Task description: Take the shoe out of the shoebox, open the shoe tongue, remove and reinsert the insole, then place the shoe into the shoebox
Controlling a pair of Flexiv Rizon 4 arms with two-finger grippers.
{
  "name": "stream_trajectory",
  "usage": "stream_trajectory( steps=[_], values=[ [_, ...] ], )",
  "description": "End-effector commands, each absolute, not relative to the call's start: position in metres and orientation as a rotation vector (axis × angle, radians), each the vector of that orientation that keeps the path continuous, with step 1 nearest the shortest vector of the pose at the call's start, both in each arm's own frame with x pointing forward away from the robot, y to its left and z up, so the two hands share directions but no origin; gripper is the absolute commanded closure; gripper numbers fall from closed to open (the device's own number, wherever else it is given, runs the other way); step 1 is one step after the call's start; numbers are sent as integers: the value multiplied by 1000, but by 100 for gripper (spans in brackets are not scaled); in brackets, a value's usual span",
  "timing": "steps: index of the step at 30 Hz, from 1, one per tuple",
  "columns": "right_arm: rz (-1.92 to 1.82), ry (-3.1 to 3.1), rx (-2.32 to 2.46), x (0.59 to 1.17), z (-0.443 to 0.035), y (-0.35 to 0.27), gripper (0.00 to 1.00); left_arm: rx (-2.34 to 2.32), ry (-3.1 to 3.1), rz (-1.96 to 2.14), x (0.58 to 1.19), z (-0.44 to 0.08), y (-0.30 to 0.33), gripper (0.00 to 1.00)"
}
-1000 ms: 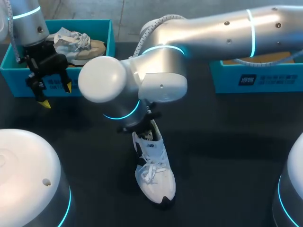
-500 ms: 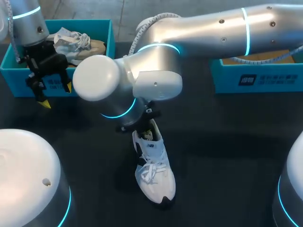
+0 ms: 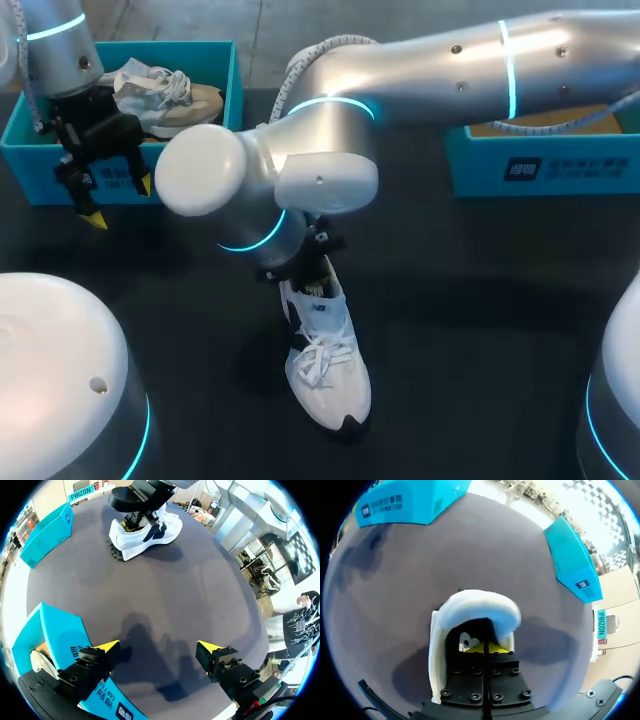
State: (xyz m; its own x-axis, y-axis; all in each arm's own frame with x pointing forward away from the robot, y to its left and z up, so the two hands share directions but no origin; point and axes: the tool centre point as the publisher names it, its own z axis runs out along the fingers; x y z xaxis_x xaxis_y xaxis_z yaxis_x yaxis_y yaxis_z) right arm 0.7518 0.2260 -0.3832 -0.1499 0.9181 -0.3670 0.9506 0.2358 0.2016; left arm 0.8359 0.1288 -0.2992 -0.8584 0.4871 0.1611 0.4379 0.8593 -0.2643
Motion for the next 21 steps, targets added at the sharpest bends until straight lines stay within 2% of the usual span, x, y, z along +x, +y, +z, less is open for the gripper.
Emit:
stream_trajectory(
  steps=[1,8,21],
  values=[
    [-109,2116,1723,754,-398,229,100,-709,-2812,319,835,-299,129,0],
    [-108,2146,1767,749,-414,231,100,-709,-2812,319,835,-299,129,0],
    [-41,2050,1681,741,-364,238,100,-709,-2812,319,835,-299,129,0]
  ],
)
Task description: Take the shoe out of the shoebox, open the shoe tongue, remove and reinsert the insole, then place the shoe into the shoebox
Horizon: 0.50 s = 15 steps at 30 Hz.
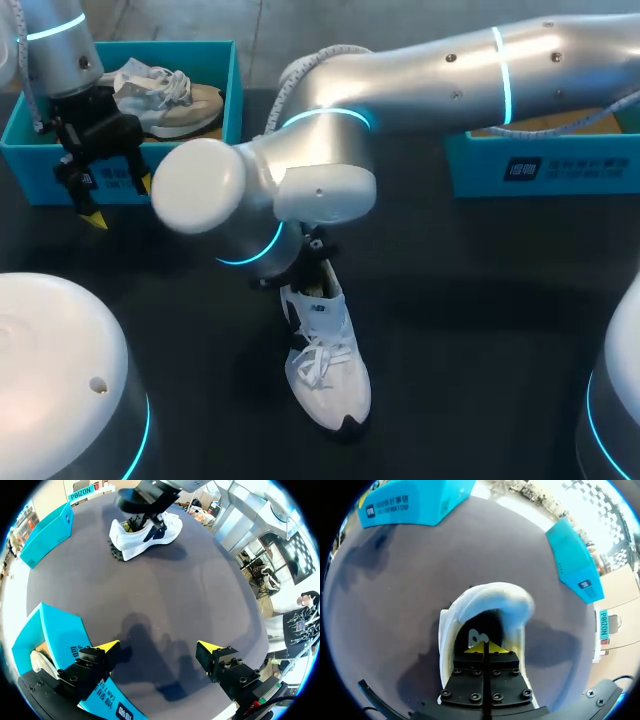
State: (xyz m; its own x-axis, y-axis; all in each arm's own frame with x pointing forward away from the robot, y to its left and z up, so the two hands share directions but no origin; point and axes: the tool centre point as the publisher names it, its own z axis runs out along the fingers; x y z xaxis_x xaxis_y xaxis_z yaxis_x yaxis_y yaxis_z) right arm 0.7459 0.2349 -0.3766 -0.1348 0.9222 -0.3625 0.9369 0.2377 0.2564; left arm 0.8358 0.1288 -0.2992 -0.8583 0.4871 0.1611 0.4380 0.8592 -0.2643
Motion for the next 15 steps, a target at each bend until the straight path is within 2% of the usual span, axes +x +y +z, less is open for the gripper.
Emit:
stream_trajectory(
  steps=[1,15],
  values=[
    [-44,2045,1678,742,-363,237,100,-709,-2812,319,835,-299,129,0],
    [-123,2043,1653,758,-385,230,100,-709,-2812,319,835,-299,129,0]
  ],
)
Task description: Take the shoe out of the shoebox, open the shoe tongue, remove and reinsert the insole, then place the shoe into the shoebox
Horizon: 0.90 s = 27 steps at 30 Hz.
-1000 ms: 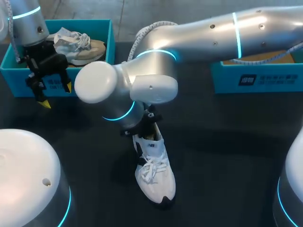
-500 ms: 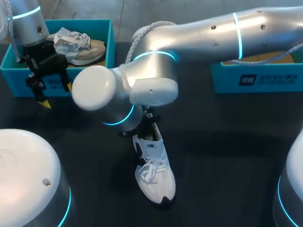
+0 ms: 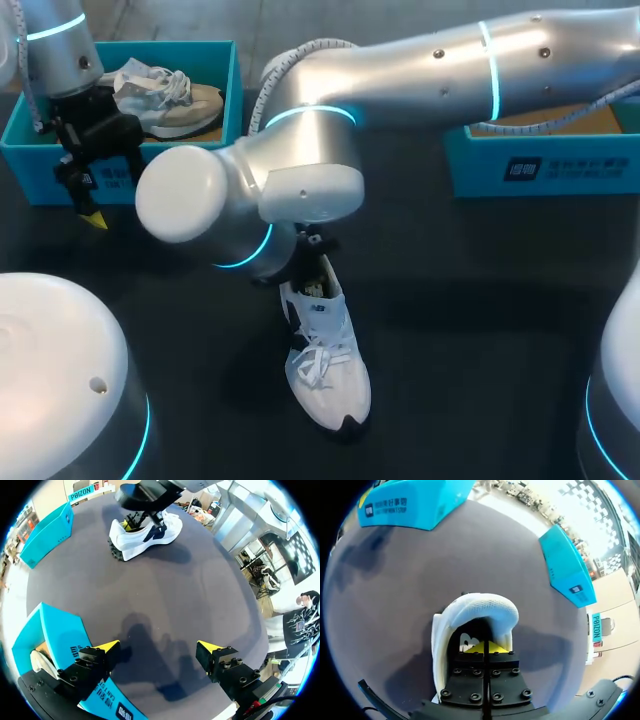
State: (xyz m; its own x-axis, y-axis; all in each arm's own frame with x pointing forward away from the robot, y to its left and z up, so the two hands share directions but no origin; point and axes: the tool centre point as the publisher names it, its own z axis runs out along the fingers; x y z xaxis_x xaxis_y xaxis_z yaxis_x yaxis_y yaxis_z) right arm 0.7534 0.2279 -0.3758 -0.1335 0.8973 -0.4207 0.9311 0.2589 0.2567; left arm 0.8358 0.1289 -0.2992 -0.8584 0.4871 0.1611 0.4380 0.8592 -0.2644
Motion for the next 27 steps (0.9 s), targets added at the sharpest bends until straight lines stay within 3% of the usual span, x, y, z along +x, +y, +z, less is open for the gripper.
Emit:
stream_trajectory(
  steps=[1,14,27],
  values=[
    [-135,2043,1654,759,-387,229,100,-709,-2812,319,835,-299,129,0],
    [-80,2129,1718,750,-403,235,100,-709,-2812,319,835,-299,129,0],
    [-46,2106,1697,743,-348,233,100,-709,-2812,319,835,-299,129,0]
  ],
)
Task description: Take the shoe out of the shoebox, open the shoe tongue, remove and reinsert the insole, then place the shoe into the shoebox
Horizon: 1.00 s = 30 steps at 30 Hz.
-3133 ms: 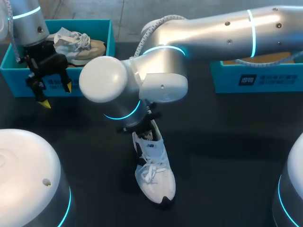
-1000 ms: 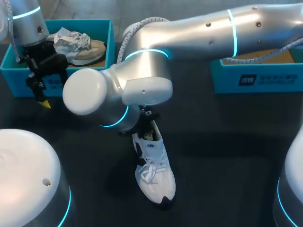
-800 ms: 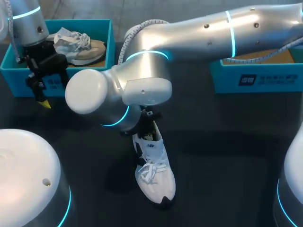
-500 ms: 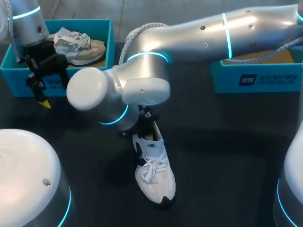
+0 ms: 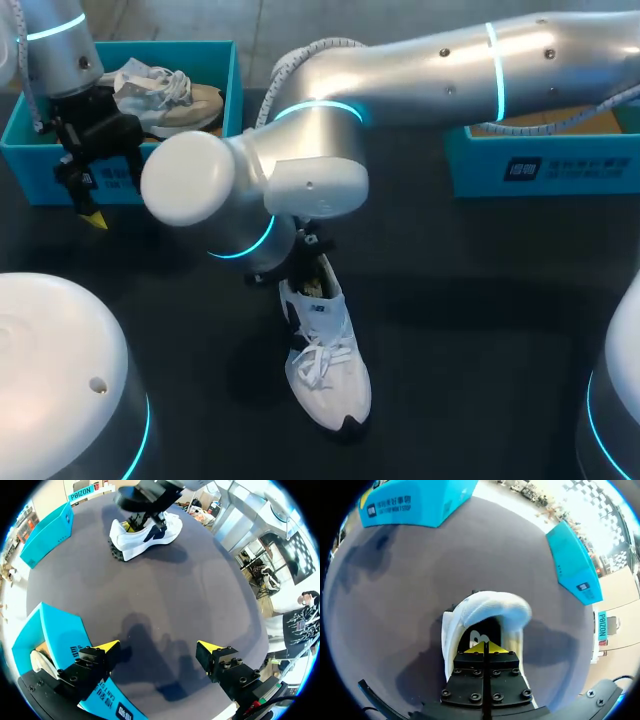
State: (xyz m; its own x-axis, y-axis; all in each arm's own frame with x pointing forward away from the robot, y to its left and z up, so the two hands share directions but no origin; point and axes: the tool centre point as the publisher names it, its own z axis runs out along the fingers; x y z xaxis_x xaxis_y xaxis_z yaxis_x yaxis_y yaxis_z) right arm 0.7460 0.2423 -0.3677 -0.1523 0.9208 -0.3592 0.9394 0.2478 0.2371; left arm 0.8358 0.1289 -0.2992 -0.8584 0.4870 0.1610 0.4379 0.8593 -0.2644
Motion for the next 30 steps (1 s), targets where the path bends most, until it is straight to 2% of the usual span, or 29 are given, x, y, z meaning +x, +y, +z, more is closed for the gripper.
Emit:
stream_trajectory(
  steps=[1,10,30],
  values=[
    [-47,2108,1696,743,-346,233,100,-709,-2812,319,835,-299,129,0],
    [-90,2149,1763,740,-334,222,100,-709,-2812,319,835,-299,129,0],
    [-136,2198,1948,710,-351,223,100,-709,-2812,319,835,-299,129,0]
  ],
)
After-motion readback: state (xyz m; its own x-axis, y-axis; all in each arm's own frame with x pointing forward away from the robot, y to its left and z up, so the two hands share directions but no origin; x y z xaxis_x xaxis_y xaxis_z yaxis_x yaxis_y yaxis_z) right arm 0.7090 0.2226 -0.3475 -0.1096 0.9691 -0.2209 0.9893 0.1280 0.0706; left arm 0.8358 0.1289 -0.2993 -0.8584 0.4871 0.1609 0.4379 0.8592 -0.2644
